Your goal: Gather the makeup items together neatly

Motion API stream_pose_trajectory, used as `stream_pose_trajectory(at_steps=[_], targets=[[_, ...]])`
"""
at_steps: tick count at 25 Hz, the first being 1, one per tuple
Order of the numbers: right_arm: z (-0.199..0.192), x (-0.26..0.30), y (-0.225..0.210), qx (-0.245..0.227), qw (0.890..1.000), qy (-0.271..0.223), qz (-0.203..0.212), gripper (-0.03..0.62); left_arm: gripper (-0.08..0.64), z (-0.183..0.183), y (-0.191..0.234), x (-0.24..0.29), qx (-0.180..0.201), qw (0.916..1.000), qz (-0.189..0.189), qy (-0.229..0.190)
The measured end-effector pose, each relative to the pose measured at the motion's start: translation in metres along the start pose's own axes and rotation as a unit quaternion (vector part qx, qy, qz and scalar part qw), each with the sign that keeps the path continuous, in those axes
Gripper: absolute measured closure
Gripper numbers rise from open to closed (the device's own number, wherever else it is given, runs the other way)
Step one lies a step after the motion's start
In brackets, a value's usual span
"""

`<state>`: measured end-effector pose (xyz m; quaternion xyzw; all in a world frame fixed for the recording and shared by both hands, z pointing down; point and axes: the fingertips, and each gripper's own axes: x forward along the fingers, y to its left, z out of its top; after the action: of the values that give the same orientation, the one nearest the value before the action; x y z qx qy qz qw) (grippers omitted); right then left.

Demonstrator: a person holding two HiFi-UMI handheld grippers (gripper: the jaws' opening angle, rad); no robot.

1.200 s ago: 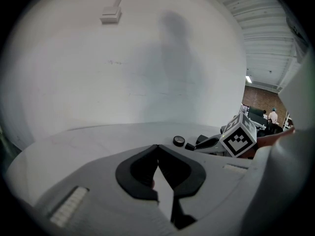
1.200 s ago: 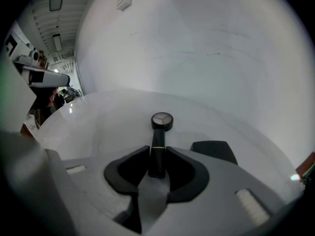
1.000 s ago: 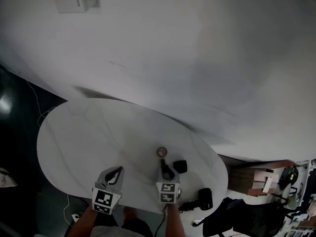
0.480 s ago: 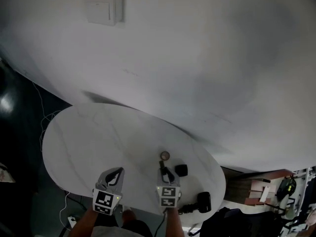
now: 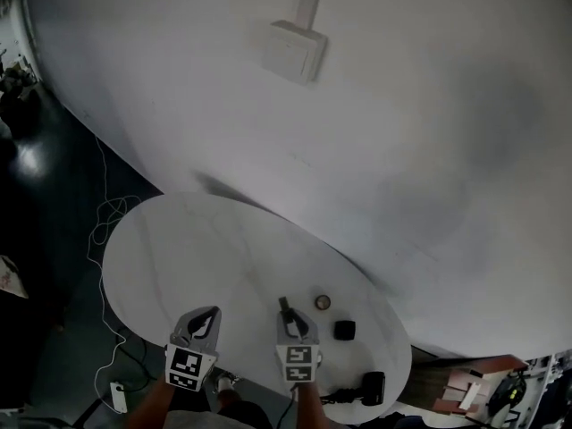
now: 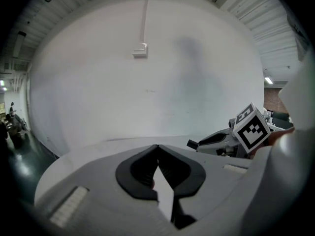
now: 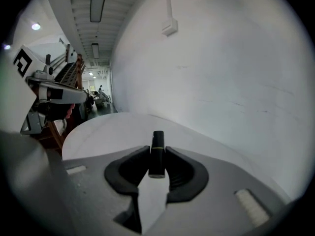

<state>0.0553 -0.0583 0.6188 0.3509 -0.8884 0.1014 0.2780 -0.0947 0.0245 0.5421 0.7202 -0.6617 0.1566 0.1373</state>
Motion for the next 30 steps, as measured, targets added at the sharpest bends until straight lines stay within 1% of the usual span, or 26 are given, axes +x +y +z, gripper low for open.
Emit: stream_pose_trajectory(at_steps=[8,17,23,30], targets=[[0.031,0.027,0.068,-0.047,0.996,-0.015,0.068,0.489,0.549,-0.007,0.052,-0.04,-0.02,0.9976,0.065,-0.012],[0.046,0.06,0.13,-0.097,0.987,-0.011,0.131,0.489,0.549,-0.026,0.099,-0.065,-0.044,0.9924,0.115,-0.007],[0.046,0.09,0.155,-0.127,0.978,0.002,0.168,0.489,0.549,-0.042,0.123,-0.063,-0.062,0.9884,0.138,-0.001],[0.03,0.128,0.179,-0.162,0.964,0.03,0.21,0.489,0.549,-0.071,0.143,-0.051,-0.089,0.9836,0.156,0.02]])
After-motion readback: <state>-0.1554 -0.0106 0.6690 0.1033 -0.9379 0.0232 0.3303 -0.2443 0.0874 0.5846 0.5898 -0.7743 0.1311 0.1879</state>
